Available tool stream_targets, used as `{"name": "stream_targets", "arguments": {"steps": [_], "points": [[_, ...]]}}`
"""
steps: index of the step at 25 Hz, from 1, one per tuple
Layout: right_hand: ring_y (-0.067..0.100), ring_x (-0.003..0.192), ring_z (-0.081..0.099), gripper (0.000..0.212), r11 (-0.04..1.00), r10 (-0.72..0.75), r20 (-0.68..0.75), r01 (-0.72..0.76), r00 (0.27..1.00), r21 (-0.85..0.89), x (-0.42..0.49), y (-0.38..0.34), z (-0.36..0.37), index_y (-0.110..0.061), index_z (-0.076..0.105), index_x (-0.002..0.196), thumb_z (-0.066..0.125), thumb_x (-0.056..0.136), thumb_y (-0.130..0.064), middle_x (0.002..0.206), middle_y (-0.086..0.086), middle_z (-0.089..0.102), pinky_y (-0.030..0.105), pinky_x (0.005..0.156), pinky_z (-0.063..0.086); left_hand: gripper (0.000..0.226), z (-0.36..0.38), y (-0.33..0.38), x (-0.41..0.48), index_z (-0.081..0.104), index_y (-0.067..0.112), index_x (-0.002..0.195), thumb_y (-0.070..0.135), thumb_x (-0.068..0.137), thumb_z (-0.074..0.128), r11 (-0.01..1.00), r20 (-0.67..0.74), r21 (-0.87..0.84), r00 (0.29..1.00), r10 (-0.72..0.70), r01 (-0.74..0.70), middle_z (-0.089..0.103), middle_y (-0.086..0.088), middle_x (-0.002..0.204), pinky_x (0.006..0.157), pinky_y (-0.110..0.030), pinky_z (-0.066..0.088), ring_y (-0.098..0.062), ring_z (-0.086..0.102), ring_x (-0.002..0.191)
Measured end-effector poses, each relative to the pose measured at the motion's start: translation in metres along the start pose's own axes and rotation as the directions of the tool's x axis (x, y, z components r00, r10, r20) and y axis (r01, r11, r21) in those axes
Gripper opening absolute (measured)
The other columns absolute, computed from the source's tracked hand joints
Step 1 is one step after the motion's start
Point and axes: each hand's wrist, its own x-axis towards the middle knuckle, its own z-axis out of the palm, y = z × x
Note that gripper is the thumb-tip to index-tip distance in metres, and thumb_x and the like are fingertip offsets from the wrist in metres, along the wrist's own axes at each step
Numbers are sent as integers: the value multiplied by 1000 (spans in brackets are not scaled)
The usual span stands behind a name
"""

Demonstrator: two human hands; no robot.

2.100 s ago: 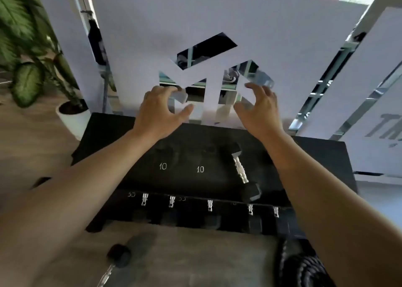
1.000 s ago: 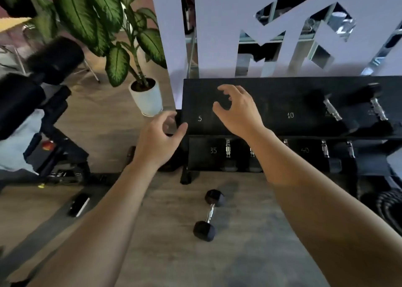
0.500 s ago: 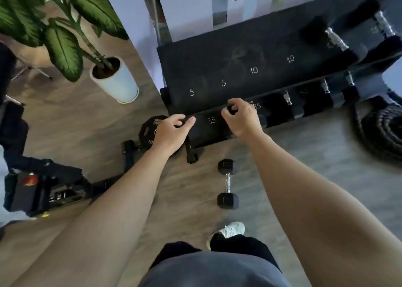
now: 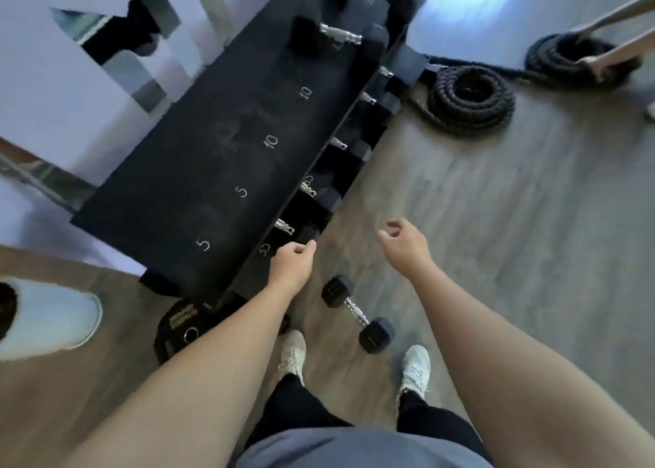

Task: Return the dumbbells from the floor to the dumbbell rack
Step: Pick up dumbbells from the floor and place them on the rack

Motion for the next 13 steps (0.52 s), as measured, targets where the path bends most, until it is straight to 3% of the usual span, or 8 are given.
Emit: {"name": "stream_targets", "arguments": {"steps": [2,5,8,13], "points": [[23,103,60,39,986,138,-140,-123,980,115,-4,13,11,-16,61,122,61,89,-35,117,8,68,25,83,40,30,8,-3,28,65,21,83,47,94,54,990,138,115,989,62,-78,61,4,80,74,-30,36,-25,57,93],[23,100,62,33,932,291,-217,-224,932,286,-13,29,39,-15,65,116,63,89,-33,112,8,70,34,91,48,32,20,-3,55,66,19,86,48,93,55,968,302,176,946,120,-179,65,-1,90,76,-30,40,-24,58,93],[22,93,62,31,849,404,-220,-274,888,452,-16,46,61,-14,67,113,64,88,-33,111,10,70,42,94,50,32,33,-4,70,65,20,86,50,93,55,943,363,223,919,156,-248,64,0,91,77,-29,39,-20,56,90],[20,101,59,35,777,534,-209,-379,819,502,-10,124,92,-15,66,116,63,88,-35,117,5,68,28,87,43,30,79,-42,94,61,25,89,54,92,55,935,401,297,914,62,-194,62,2,91,81,-33,42,-18,58,89]]}}
